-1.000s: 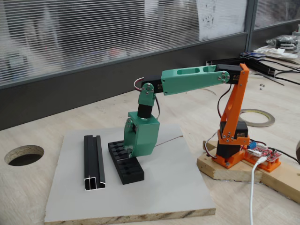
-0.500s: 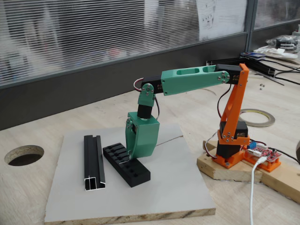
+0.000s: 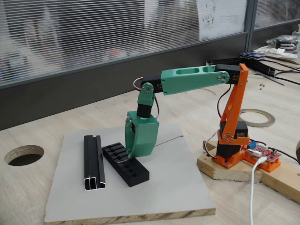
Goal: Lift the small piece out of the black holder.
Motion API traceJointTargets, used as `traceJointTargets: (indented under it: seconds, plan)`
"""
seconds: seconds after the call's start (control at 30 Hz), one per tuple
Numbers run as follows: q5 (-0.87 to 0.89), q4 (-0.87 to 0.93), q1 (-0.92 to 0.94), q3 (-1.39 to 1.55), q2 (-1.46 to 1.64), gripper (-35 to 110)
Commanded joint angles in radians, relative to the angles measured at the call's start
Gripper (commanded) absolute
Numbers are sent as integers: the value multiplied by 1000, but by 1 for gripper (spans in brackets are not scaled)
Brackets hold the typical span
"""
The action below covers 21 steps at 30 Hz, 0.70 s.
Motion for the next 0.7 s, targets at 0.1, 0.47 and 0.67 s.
traceJointTargets:
  seconds: [0.1,0.47,0.67]
  plan:
    - [6,-6,0,-97,115,5]
    - [12,-3,0,-193,202,5]
    - [14,-5,0,-199,321,5]
